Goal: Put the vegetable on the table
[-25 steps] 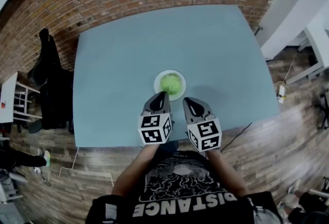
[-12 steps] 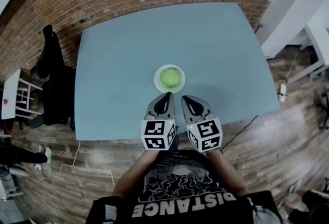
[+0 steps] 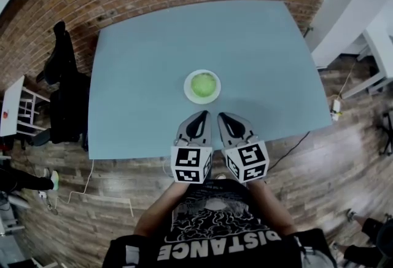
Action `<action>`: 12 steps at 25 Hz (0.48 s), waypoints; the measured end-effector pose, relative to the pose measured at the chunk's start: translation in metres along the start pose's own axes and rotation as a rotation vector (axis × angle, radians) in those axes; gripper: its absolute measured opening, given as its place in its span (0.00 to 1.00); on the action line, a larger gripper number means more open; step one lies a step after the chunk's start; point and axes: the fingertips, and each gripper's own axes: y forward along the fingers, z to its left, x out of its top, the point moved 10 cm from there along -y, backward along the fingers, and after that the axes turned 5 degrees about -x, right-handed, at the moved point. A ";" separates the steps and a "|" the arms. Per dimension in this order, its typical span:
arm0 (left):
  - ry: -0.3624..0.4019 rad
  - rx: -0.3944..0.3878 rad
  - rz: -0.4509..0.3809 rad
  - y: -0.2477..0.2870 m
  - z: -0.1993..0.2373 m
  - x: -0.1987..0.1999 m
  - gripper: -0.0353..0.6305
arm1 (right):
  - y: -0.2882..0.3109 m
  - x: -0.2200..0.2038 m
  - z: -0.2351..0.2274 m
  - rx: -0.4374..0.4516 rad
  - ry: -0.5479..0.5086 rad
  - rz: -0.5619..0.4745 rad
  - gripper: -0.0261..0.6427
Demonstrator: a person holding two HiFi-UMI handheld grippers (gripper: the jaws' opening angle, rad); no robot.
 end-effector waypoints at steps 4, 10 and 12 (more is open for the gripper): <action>0.017 0.004 -0.005 -0.012 -0.006 -0.003 0.06 | -0.009 -0.001 0.007 0.008 0.000 -0.013 0.05; 0.028 0.012 -0.005 -0.028 -0.012 -0.011 0.06 | -0.021 -0.008 0.018 0.021 0.001 -0.020 0.05; 0.028 0.018 -0.011 -0.032 -0.014 -0.011 0.06 | -0.025 -0.009 0.020 0.028 -0.005 -0.021 0.05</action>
